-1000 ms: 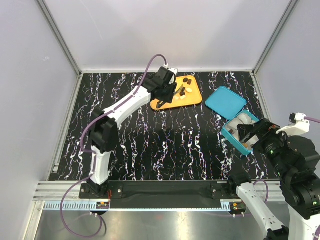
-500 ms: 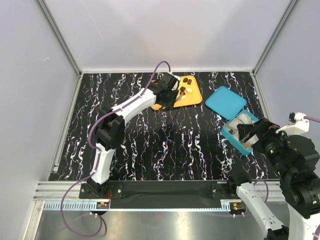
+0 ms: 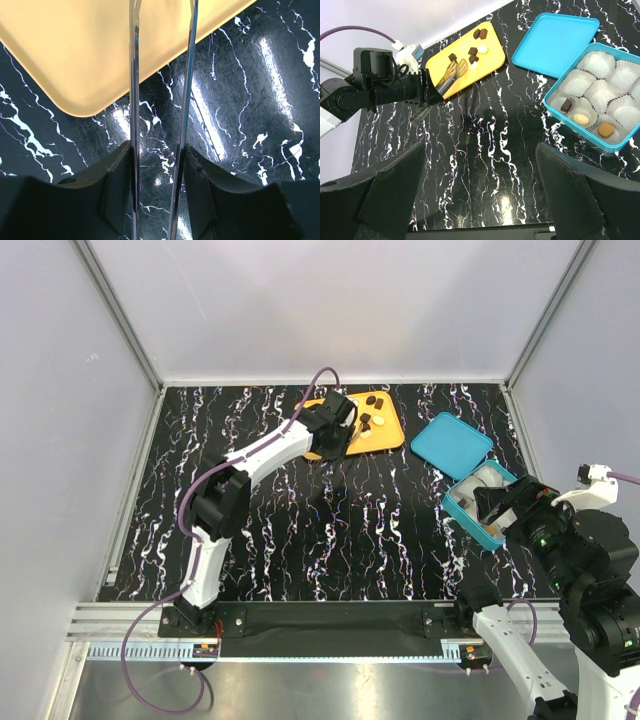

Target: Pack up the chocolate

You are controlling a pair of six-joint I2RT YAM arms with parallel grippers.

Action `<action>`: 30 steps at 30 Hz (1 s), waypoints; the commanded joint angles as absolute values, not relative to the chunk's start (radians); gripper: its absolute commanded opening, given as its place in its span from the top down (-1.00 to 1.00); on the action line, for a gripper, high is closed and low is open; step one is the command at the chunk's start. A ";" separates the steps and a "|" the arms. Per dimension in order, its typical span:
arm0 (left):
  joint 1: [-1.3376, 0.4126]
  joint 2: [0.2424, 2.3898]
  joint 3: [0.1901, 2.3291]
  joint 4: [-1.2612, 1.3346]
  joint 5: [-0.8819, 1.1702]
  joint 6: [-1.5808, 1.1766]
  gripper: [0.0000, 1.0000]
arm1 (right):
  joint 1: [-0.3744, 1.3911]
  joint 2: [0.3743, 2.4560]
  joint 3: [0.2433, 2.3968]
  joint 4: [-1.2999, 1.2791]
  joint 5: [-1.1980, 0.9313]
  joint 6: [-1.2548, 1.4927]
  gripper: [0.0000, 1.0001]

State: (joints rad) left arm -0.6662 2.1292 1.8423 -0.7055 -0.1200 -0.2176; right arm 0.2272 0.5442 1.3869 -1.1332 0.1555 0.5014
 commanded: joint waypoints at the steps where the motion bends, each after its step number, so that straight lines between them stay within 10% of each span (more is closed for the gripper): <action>1: -0.666 2.060 1.832 -0.669 -0.155 -0.215 0.08 | 0.232 0.552 1.385 -1.098 0.146 0.502 -1.00; 30: -0.655 2.054 1.838 -0.653 -0.184 -0.229 0.04 | 0.232 0.537 1.371 -1.101 0.163 0.491 -0.99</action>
State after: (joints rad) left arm -0.6613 2.0464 1.8244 -0.6899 -0.1658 -0.2184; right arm 0.2272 0.5411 1.3792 -1.1305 0.1570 0.5011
